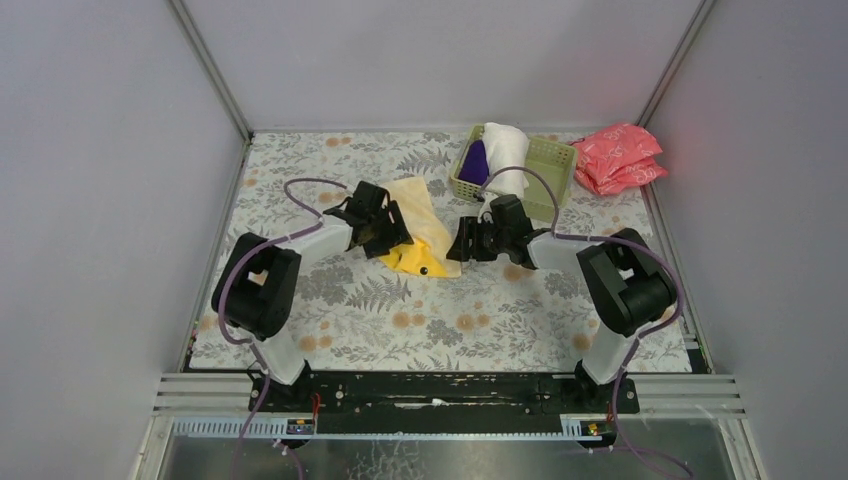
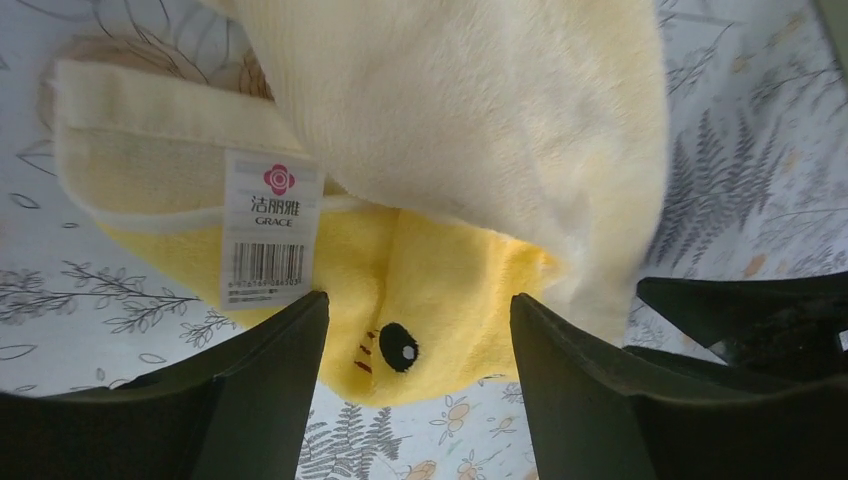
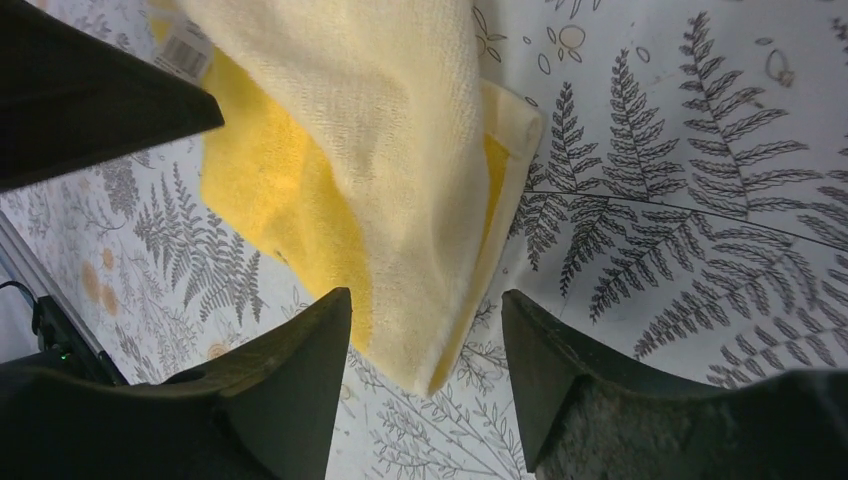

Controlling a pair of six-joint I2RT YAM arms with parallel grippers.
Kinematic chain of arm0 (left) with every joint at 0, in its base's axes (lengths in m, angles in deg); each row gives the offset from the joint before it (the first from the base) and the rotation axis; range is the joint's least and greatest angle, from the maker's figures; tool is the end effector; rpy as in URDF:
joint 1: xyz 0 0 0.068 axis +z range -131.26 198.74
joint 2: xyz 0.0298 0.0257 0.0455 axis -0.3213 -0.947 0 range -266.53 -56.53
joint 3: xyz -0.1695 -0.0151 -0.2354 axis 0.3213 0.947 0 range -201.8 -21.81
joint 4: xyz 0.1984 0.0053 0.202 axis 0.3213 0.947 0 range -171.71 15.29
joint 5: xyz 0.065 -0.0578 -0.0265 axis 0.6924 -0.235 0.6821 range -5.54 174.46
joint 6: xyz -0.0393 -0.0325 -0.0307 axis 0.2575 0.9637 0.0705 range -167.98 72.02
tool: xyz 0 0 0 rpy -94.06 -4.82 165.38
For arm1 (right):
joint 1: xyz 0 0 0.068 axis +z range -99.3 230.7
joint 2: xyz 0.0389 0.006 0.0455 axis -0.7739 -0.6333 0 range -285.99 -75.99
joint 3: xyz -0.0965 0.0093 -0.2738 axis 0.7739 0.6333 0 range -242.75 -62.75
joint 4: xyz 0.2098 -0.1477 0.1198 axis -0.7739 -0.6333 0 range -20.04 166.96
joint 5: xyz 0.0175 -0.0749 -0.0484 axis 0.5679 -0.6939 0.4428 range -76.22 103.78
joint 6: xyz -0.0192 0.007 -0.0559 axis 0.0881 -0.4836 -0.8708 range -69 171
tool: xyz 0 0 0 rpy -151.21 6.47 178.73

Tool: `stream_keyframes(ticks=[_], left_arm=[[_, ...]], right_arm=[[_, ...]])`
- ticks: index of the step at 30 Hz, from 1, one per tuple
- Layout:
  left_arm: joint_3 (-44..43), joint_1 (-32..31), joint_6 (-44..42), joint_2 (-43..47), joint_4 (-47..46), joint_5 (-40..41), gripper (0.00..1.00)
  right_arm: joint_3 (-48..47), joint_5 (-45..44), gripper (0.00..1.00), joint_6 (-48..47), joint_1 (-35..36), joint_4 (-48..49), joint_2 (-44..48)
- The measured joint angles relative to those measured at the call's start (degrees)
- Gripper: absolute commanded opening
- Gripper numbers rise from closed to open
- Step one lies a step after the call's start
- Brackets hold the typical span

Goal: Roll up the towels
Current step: Move the towel to the center of the board.

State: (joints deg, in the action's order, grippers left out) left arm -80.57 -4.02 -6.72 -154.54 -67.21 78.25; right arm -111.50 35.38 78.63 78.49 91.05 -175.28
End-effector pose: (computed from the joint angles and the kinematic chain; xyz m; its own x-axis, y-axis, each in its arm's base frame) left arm 0.3433 -0.1491 0.1751 -0.8516 -0.3536 -0.3870 -0.1568 0.8763 -0.4556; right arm 0.3237 0.1887 0.1551 -0.7882 0.0720 -0.6112 -0.3724 0.7349 0.5668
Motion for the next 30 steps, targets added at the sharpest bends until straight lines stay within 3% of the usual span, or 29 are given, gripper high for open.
stream_keyframes(ticks=[8, 11, 15, 18, 21, 23, 26, 30], left_arm=[[6.86, -0.87, 3.85, -0.63, -8.37, -6.16, 0.63], [11.89, -5.40, 8.07, 1.77, -14.25, -7.69, 0.63], [16.02, -14.38, 12.81, 4.74, -16.85, -8.76, 0.64], [17.27, -20.46, 15.28, 7.58, -16.94, -8.85, 0.66], [18.84, -21.92, 16.55, 13.18, -16.79, -7.85, 0.69], [19.32, -21.53, 16.52, 17.73, -15.45, -5.73, 0.71], [18.93, -19.56, 15.19, 24.04, -12.00, -1.95, 0.72], [17.20, -10.40, 11.61, 26.40, -6.84, 0.76, 0.72]], right_arm=[[-1.33, 1.55, 0.26, 0.74, 0.42, 1.66, -4.92], [-1.55, 0.81, 0.03, -0.87, 0.42, 0.04, -4.55], [-1.79, -4.24, 0.00, -5.11, 0.50, -6.99, -0.17], [-2.23, -9.79, 0.07, -8.66, 0.52, -12.41, 5.44], [-3.52, -15.74, 0.11, -11.30, 0.59, -15.76, 9.11], [-4.15, -20.15, 0.21, -12.46, 0.59, -17.38, 10.43], [-5.03, -27.45, 0.45, -13.68, 0.59, -20.55, 11.50], [-5.03, -29.86, 0.61, -14.32, 0.59, -22.43, 13.35]])
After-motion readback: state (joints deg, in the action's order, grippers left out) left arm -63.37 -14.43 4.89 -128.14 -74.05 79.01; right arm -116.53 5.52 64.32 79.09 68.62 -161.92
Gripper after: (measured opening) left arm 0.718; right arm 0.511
